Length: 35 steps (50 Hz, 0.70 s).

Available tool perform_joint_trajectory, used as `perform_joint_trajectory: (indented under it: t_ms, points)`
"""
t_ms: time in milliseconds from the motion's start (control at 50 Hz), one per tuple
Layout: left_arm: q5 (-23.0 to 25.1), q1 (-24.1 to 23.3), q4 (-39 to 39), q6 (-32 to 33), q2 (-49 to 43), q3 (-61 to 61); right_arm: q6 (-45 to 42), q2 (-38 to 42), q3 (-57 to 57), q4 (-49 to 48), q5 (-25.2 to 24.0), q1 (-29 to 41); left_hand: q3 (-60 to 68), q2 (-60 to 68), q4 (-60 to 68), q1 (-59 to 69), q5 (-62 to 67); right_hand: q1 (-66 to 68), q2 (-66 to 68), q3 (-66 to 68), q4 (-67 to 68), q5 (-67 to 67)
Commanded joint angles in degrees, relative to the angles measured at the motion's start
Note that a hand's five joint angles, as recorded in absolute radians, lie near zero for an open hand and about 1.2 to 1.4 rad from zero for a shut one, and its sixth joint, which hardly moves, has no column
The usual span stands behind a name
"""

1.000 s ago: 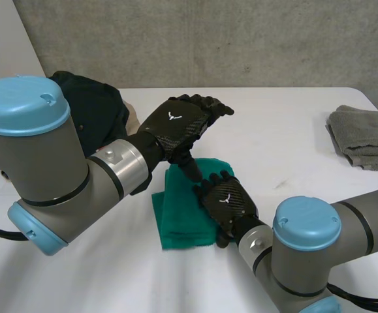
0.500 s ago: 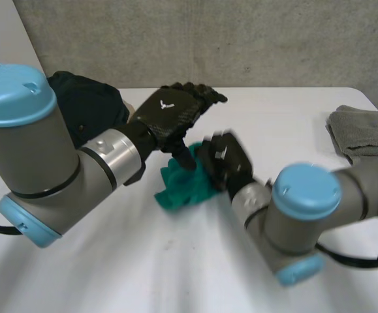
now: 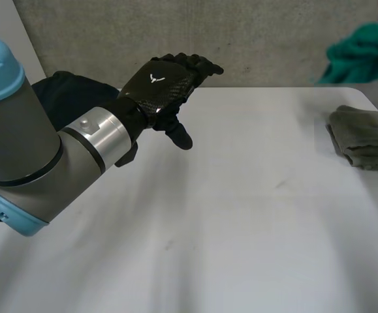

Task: Fold the laundry.

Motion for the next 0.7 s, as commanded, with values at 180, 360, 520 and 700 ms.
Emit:
perform_joint_trajectory:
  t_ms: [180,360,520,700]
  points:
    - [-0.05,-1.3,-0.04,0.16,-1.49,-0.19,-1.23,17.39,-0.54,-5.71,-15.66,-13.63,-0.17,0.24,0.53,1.2,-0.42,18.69,11.63,11.21,9.23,12.75]
    - [-0.05,-1.47,0.04,0.07,-1.23,0.07,-2.55,3.34,7.99,-0.62,-13.38,-14.33,-0.17,0.24,0.53,1.2,-0.42,-49.21,-56.26,-56.69,-58.66,-55.15]
    - [-0.05,-2.35,-0.04,0.07,-0.7,0.07,-7.55,-5.02,7.74,14.49,-5.05,-15.82,-0.17,0.24,0.53,1.2,-0.42,-49.21,-56.26,-56.69,-58.66,-55.15]
    - [-0.58,-1.74,-0.04,-0.01,2.37,3.23,-25.39,-15.12,4.3,20.23,16.58,-13.39,-0.34,0.08,0.36,1.03,-0.59,-49.21,-56.26,-56.69,-58.66,-55.15]
